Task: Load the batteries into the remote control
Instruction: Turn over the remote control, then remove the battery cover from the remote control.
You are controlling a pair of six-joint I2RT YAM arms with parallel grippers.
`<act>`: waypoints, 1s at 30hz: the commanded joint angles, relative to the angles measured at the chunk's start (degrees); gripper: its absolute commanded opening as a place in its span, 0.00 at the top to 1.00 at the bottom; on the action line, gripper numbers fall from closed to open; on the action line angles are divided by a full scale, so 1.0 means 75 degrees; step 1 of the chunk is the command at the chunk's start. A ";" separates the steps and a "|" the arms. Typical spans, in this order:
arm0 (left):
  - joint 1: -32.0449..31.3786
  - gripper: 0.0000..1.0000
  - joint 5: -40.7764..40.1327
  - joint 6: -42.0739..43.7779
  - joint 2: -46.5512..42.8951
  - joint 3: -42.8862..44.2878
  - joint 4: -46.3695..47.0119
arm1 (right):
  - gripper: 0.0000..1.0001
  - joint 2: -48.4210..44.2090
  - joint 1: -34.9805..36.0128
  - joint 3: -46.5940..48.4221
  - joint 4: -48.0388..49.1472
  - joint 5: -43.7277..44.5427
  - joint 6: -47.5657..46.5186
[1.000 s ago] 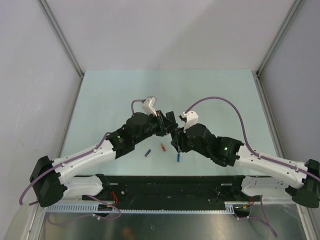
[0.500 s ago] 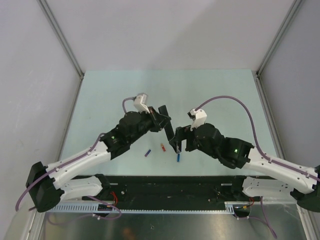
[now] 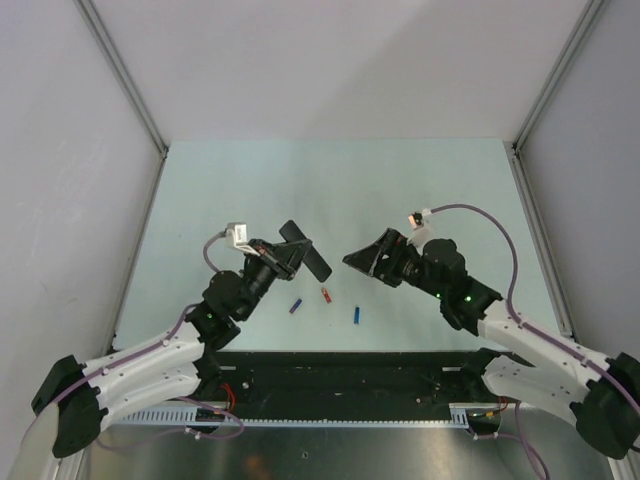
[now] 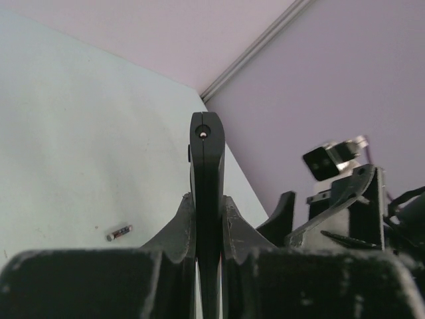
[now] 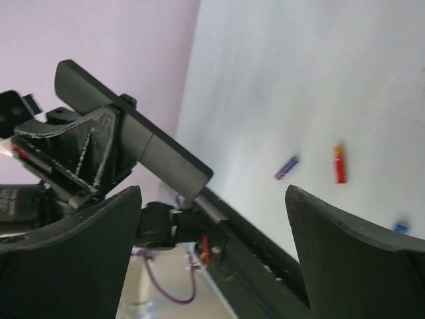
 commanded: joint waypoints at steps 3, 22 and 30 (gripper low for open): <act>0.0000 1.00 -0.0065 0.0281 0.0008 -0.0048 0.1698 | 0.05 0.0964 -0.0101 -0.0104 0.3351 -0.2080 0.1384; -0.0363 1.00 -0.0136 0.0808 0.0254 0.0128 0.1722 | 0.25 0.2665 0.0239 0.0459 0.4348 -0.2069 0.1291; -0.0410 1.00 -0.0218 0.0949 0.0125 0.0057 0.1721 | 0.35 0.2993 0.0204 0.0506 0.4595 -0.2080 0.1455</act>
